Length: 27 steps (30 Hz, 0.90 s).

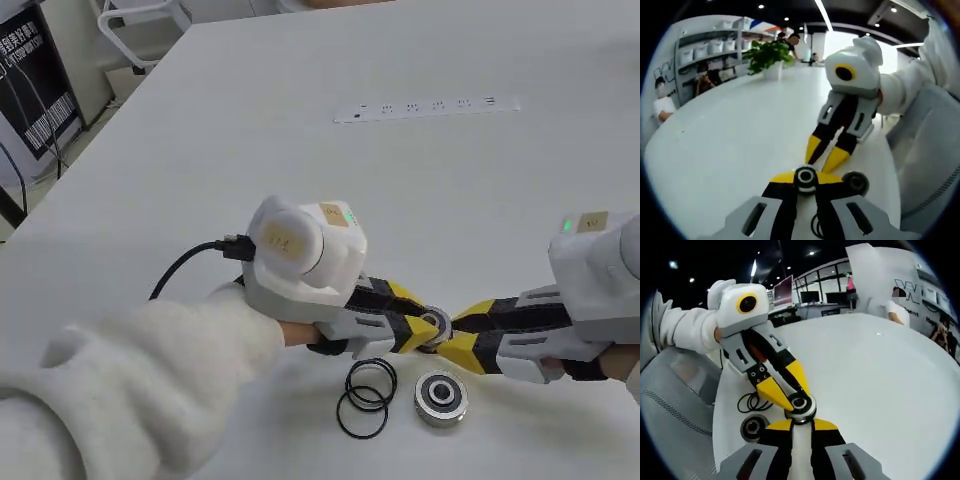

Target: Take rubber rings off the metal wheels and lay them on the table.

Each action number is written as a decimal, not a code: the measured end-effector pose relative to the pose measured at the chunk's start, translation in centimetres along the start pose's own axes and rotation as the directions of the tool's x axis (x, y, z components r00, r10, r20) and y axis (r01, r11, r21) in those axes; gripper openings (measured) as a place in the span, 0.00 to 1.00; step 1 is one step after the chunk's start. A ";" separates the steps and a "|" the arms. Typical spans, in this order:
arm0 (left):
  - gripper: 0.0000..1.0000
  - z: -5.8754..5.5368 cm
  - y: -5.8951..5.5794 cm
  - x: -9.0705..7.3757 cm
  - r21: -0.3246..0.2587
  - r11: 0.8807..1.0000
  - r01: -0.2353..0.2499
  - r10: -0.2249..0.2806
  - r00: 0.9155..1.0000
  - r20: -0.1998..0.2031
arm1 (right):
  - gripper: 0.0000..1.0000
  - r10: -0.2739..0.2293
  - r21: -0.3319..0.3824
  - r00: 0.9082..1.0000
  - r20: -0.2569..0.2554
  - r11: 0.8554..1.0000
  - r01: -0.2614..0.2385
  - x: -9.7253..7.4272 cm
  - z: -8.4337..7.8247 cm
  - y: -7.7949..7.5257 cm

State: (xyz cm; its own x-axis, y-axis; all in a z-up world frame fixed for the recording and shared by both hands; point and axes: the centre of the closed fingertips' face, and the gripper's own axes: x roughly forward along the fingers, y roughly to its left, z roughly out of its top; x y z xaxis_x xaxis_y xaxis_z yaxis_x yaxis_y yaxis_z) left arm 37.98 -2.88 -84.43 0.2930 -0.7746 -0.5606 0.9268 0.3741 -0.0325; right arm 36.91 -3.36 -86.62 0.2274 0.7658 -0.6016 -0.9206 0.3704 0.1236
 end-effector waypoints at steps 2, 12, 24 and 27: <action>0.14 0.0 0.1 -0.1 -0.005 1.000 -0.002 0.002 1.000 -0.003 | 0.01 -0.010 0.004 1.000 -0.001 1.000 0.010 -0.1 -0.1 -0.3; 0.14 -0.1 0.2 0.0 -0.001 1.000 -0.009 0.009 1.000 0.004 | 0.00 -0.050 0.069 0.999 0.003 0.996 0.050 0.1 0.0 -0.6; 0.13 -0.1 0.2 0.2 0.027 0.999 -0.025 0.024 1.000 0.015 | 0.00 -0.084 0.377 0.990 0.111 0.926 0.037 -0.7 0.5 -1.5; 0.13 -0.1 0.2 0.2 0.025 0.999 -0.023 0.023 1.000 0.017 | 0.00 -0.071 0.484 0.981 0.178 0.875 -0.025 -1.1 1.4 -1.5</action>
State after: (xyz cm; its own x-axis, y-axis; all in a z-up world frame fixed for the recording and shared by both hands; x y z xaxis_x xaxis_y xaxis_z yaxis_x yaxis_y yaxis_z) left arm 38.22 -2.86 -84.65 0.3181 -0.7740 -0.5474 0.9252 0.3795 0.0010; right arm 38.50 -4.04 -85.03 0.3450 0.8191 -0.4583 -0.6572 0.5594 0.5051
